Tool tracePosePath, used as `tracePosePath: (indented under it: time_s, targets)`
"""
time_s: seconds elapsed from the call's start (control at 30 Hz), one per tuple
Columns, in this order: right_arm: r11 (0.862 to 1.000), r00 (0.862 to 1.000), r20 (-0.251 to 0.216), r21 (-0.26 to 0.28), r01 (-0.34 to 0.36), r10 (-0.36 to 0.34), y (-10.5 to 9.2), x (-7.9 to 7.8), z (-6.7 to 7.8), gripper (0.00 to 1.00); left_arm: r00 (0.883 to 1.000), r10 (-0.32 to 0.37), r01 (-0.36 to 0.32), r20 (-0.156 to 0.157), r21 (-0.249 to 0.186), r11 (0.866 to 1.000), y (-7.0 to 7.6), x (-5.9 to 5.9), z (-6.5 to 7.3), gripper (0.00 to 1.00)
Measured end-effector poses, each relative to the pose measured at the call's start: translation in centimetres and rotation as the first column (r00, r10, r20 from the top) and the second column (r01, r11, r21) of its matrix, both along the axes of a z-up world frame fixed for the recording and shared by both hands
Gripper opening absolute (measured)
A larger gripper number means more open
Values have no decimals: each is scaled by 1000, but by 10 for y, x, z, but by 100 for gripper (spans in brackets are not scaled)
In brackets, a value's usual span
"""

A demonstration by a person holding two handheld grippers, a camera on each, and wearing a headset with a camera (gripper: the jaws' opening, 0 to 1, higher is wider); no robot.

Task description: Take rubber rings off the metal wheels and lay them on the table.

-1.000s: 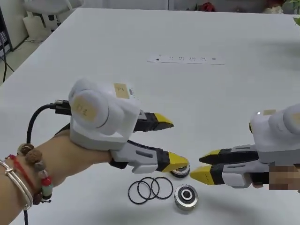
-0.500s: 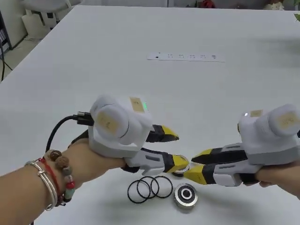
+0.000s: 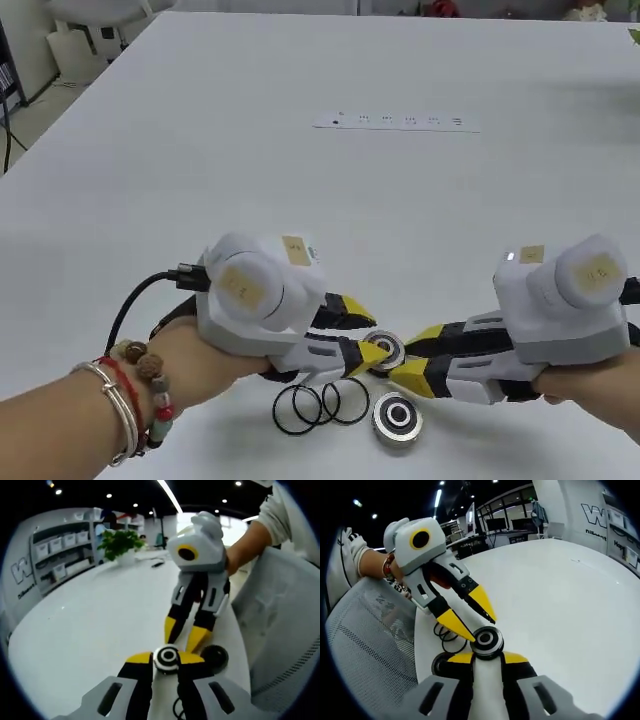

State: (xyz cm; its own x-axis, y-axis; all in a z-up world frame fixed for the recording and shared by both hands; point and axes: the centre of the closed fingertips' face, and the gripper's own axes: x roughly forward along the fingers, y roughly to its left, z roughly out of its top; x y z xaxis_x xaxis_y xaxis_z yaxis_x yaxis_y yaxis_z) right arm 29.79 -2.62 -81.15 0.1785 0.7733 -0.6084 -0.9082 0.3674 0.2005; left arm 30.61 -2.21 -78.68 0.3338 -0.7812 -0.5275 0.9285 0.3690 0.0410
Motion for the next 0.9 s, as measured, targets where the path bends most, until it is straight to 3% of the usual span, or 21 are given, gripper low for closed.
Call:
tracePosePath:
  time_s: [0.1,0.13,0.33,0.5,0.63,0.9]
  targets:
    - [1000,1000,6,-1,4,-4,-1,0,-1,14,1000,-9,9,-9,14,1000,-2,-3,-6,19]
    - [1000,1000,6,-9,11,-11,-3,0,-2,12,1000,-16,16,2,6,1000,-4,-3,-5,18]
    - [1000,1000,15,-7,8,-8,-2,2,-2,8,1000,-3,3,-25,-10,1000,-3,-4,-5,17]
    - [1000,999,41,-11,16,-16,-3,4,-1,1,1000,2,-2,-15,-3,1000,-1,-3,-6,15]
    - [999,999,15,-10,49,-49,-4,5,-2,0,1000,-10,10,9,8,1000,-1,-3,-6,15]
    - [988,986,-75,38,152,-149,-7,11,1,0,1000,-8,8,15,8,1000,0,-3,-6,14]
